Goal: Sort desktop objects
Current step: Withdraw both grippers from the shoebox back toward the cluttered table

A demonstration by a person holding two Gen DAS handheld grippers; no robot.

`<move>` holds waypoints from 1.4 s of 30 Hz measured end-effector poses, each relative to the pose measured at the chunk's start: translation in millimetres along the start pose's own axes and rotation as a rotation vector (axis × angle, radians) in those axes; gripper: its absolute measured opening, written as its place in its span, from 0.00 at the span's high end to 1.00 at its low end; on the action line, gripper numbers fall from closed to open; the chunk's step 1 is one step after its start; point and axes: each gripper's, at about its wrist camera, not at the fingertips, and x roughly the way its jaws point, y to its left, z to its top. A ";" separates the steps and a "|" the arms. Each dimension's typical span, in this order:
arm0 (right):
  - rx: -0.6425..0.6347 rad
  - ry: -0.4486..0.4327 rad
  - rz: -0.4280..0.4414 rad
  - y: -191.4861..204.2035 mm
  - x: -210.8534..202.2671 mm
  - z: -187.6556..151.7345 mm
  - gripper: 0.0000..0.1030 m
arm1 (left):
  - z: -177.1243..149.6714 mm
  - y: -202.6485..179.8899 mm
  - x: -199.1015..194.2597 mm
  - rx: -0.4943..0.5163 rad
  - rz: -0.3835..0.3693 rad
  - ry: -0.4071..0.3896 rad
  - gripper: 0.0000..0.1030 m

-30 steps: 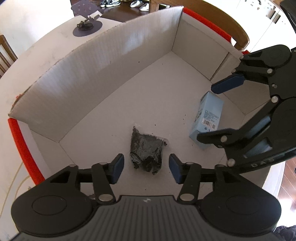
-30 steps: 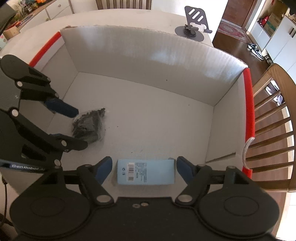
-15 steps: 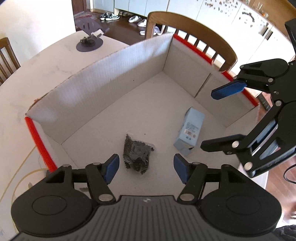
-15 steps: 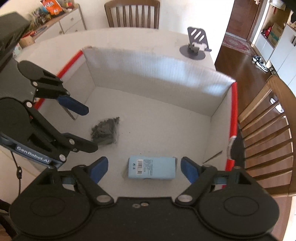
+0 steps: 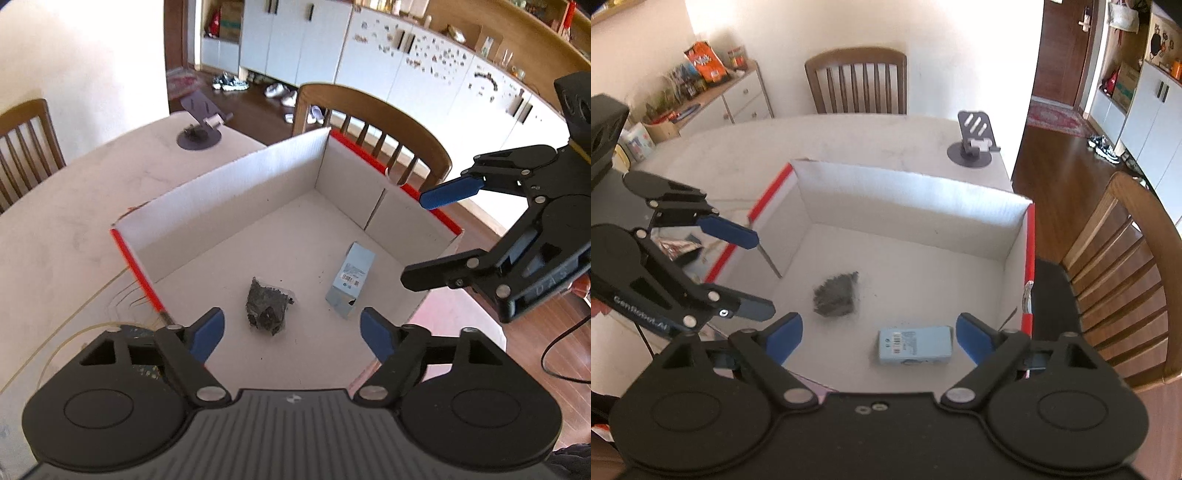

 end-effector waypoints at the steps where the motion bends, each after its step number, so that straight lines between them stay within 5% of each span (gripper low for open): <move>1: 0.006 -0.013 -0.001 2.9 -2.6 -0.7 0.11 | -3.5 0.0 -5.6 -0.007 0.010 -0.013 0.19; 8: 0.031 -0.105 -0.045 29.7 -15.8 -9.0 0.05 | -35.9 5.1 -38.5 -0.063 0.110 -0.092 0.12; 11: 0.046 -0.128 -0.059 43.4 -16.4 -14.1 0.04 | -50.0 10.1 -52.6 -0.104 0.120 -0.114 0.00; 23: 0.118 -0.190 -0.072 106.4 -11.5 -33.7 0.01 | -116.4 40.8 -104.1 -0.225 0.158 -0.204 0.00; 42: 0.095 -0.248 -0.039 208.9 -3.6 -33.7 0.01 | -197.8 85.6 -168.4 -0.292 0.217 -0.223 0.00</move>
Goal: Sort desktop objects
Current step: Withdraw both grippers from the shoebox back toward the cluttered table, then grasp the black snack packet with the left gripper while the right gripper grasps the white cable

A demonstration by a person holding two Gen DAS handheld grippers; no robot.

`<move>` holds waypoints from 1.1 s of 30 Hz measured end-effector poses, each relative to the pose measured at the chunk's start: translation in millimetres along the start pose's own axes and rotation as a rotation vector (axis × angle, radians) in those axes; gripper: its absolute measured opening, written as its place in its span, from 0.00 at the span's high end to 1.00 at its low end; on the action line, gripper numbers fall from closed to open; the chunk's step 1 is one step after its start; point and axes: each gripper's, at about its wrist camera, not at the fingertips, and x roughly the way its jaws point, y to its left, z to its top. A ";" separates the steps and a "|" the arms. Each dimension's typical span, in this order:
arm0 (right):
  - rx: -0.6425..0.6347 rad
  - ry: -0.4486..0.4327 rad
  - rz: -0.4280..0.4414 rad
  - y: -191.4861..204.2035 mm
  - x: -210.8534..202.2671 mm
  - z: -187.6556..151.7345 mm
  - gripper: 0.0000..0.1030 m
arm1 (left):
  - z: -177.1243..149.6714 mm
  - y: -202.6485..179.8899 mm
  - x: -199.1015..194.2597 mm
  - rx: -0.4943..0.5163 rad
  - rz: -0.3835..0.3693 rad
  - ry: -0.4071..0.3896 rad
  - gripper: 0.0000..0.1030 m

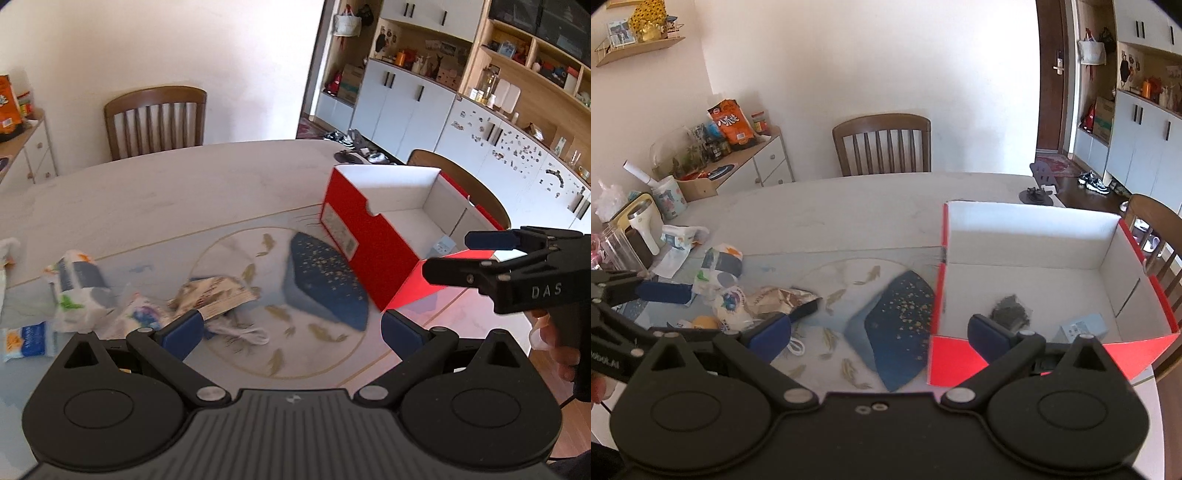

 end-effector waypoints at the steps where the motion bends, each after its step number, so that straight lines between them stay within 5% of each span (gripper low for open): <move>1: 0.002 -0.002 0.001 4.0 1.1 0.1 0.01 | -2.7 4.3 -3.6 -0.001 0.004 -0.004 0.00; 22: -0.142 0.064 0.060 88.9 53.1 -15.2 0.02 | -54.7 101.3 -38.2 -0.156 0.130 0.005 0.00; 33: -0.190 0.102 0.057 103.2 87.9 -26.9 0.13 | -74.4 138.4 -24.8 -0.220 0.214 0.067 0.00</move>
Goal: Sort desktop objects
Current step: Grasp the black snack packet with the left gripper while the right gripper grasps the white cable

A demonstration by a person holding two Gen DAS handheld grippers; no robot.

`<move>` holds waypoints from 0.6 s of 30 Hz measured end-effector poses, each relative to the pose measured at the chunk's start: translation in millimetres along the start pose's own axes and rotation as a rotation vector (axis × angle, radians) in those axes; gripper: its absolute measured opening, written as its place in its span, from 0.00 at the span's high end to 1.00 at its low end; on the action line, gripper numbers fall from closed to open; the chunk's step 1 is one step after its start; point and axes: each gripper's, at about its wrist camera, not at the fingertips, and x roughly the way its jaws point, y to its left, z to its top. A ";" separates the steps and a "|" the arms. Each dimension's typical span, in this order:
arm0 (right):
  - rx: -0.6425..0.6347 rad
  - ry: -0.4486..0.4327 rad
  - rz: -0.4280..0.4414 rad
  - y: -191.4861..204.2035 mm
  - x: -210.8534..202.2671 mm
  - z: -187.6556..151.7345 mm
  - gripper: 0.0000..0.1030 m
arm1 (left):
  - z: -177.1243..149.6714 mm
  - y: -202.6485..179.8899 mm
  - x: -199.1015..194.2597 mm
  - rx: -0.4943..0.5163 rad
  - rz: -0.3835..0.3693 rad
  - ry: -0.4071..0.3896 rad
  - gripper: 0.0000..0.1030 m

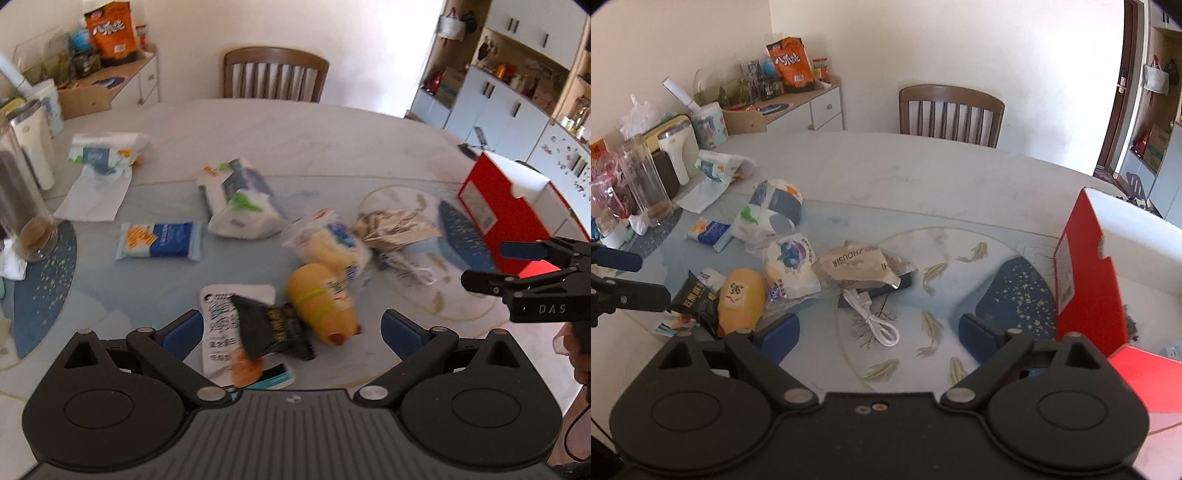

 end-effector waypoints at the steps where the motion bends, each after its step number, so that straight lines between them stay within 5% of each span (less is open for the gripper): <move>1: -0.001 0.004 0.004 -0.2 3.5 0.1 0.13 | -0.9 3.8 3.5 -0.011 0.004 0.010 0.00; 13: -0.050 0.057 0.015 3.2 49.2 1.3 0.22 | -4.4 27.0 23.8 -0.063 0.009 0.038 0.01; 18: -0.052 0.073 0.021 2.6 61.1 1.9 0.30 | -3.5 26.7 28.0 -0.061 -0.009 0.030 0.10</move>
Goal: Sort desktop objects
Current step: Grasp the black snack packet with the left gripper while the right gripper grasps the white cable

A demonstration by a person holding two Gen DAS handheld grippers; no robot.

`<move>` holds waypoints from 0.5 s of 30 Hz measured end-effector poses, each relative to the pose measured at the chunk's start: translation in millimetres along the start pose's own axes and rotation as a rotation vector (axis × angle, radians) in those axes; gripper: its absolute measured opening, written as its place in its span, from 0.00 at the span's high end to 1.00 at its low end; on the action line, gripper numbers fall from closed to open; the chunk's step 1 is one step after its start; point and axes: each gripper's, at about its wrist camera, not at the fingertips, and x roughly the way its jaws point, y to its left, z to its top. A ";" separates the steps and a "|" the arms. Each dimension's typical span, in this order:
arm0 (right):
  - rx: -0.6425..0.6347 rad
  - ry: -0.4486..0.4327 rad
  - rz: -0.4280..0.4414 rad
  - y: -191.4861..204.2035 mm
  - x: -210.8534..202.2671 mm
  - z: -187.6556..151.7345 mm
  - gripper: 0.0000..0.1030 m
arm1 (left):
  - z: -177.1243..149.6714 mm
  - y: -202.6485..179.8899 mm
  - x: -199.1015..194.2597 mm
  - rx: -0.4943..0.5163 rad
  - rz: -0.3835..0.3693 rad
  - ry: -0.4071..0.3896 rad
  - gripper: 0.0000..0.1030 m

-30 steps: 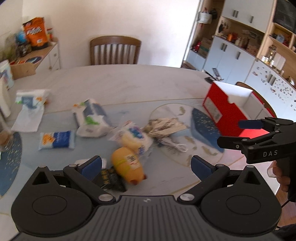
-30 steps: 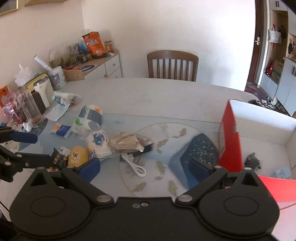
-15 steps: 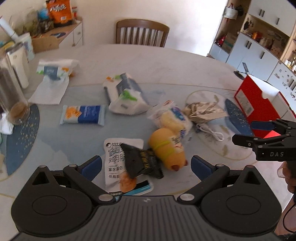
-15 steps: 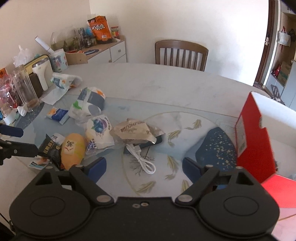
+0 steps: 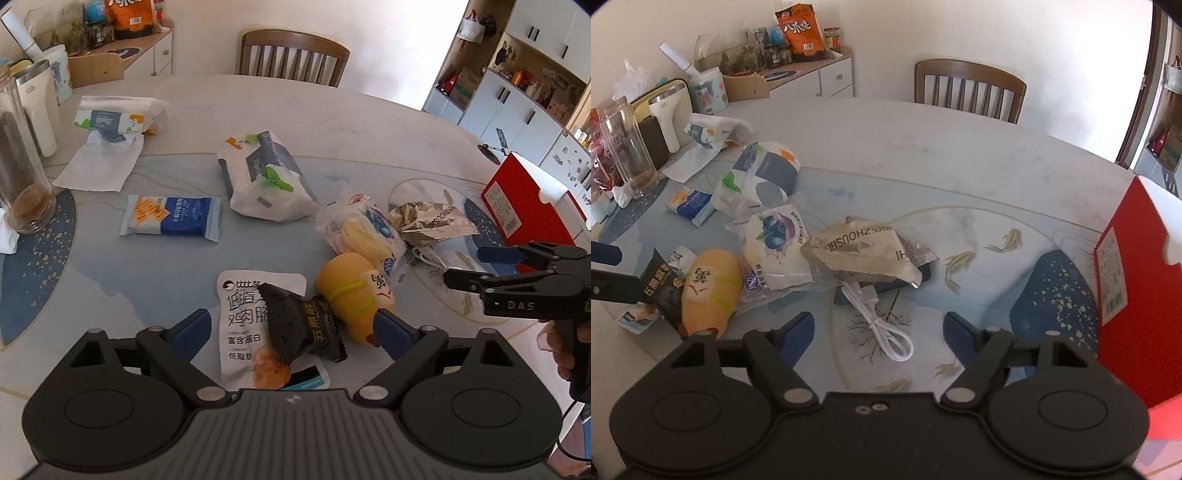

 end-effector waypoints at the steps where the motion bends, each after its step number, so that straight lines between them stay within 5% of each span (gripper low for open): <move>1: 0.001 0.005 0.000 -0.3 2.5 0.1 0.31 | 0.1 -0.2 1.0 -0.001 -0.003 -0.001 0.11; 15: -0.008 0.033 0.011 3.9 23.8 4.2 0.50 | 2.0 7.4 9.1 -0.025 -0.039 0.009 0.44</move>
